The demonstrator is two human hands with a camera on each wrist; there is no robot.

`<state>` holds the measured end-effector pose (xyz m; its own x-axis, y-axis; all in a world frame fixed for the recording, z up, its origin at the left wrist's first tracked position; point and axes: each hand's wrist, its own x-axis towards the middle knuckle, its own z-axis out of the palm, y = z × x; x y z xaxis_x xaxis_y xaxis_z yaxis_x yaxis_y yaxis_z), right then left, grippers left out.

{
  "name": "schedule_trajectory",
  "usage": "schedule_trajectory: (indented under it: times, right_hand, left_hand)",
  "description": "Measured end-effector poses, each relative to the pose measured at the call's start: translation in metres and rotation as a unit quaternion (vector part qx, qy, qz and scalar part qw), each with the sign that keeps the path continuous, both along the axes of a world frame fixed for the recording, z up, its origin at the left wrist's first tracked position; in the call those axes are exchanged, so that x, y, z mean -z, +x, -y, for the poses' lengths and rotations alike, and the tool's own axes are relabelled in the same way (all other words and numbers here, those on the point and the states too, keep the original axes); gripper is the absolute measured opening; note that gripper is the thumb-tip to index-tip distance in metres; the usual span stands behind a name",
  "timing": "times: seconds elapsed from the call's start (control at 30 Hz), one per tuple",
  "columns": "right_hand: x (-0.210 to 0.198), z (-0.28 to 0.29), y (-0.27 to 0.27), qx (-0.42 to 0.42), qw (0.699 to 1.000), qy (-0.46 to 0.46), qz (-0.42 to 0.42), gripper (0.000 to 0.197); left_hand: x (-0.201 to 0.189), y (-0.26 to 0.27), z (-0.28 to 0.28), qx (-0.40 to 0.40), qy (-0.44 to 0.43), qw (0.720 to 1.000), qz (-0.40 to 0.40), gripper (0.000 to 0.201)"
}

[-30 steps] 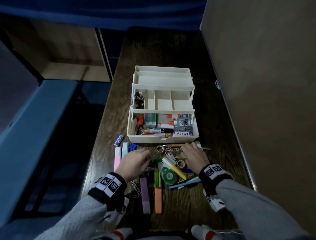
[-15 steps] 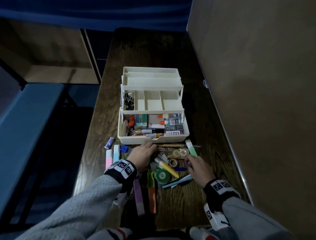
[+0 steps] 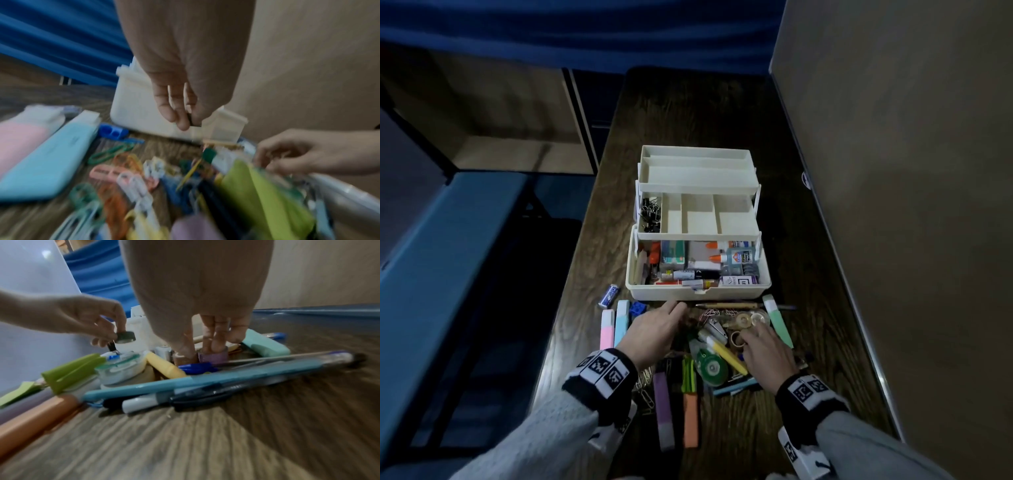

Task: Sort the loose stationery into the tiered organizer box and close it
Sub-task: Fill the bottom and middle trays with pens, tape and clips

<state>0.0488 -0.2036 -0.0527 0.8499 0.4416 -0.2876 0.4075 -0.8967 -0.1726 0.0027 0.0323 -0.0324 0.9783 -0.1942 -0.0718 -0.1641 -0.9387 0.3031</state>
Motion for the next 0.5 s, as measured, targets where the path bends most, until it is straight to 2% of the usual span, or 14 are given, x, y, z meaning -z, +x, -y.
schedule_trajectory:
  times: [0.1, 0.27, 0.4, 0.5]
  right_hand:
    - [-0.001, -0.001, 0.003, -0.004, 1.000, 0.006, -0.022, 0.022]
    - [-0.007, 0.003, 0.008, -0.015, 0.999, 0.029, -0.025, 0.023]
    - [-0.029, 0.008, 0.016, -0.012, 0.989, 0.134, -0.062, 0.016]
    - [-0.053, 0.006, 0.024, 0.021, 0.966, 0.233, -0.110, 0.014]
  left_hand:
    - [-0.017, 0.005, 0.004, 0.009, -0.016, 0.999, 0.037, 0.016]
    - [-0.045, 0.044, 0.016, 0.012, -0.070, 0.992, 0.103, 0.016]
    - [-0.057, 0.082, 0.014, -0.013, -0.087, 0.985, 0.145, 0.017]
    - [-0.059, 0.110, 0.007, -0.047, -0.097, 0.979, 0.171, 0.010]
